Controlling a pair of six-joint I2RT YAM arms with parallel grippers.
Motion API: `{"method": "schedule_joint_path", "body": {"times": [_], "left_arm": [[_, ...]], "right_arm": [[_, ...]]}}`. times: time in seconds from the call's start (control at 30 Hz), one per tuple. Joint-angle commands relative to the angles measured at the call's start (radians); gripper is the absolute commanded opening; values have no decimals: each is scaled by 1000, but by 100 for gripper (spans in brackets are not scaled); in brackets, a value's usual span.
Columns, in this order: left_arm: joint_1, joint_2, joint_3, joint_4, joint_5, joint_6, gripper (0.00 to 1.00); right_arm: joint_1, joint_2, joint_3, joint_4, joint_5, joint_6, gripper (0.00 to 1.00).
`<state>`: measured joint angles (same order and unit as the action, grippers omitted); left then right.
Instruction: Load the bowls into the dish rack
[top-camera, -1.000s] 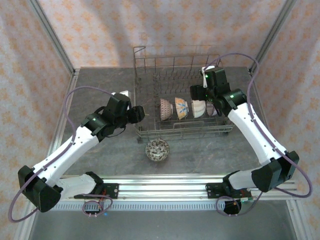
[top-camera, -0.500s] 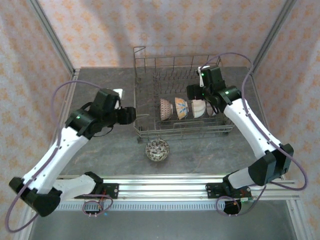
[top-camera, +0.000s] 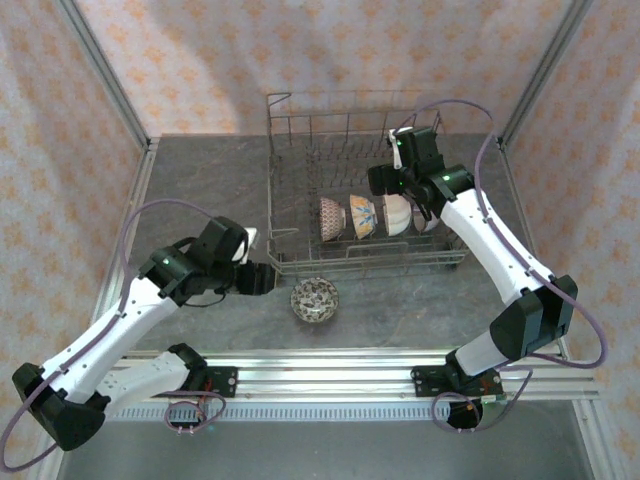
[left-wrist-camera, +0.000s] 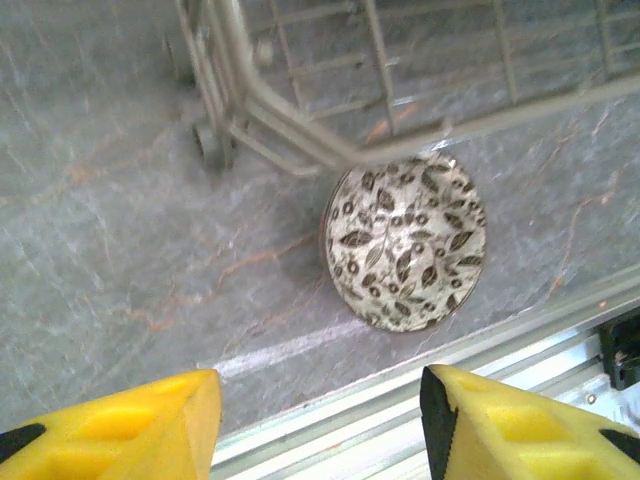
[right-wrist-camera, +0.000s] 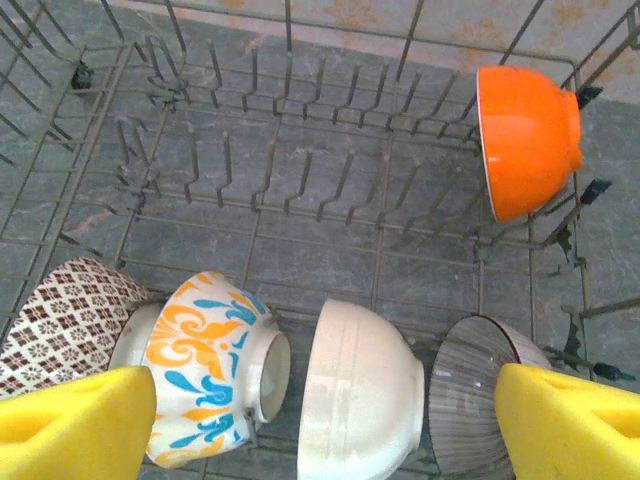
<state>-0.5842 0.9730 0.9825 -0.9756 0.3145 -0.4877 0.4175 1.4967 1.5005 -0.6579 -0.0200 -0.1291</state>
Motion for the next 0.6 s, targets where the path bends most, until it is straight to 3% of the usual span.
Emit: {"method": "schedule_joint_path", "body": {"times": [0.0, 0.27, 0.57], "left_arm": [[-23, 2, -70, 38, -11, -88, 56], [-100, 238, -104, 296, 24, -101, 56], [-146, 413, -125, 397, 6, -135, 56]], "right_arm": [[-11, -47, -34, 49, -11, -25, 88], [-39, -52, -25, 36, -46, -19, 88], [-49, -67, -38, 7, -43, -16, 88]]}}
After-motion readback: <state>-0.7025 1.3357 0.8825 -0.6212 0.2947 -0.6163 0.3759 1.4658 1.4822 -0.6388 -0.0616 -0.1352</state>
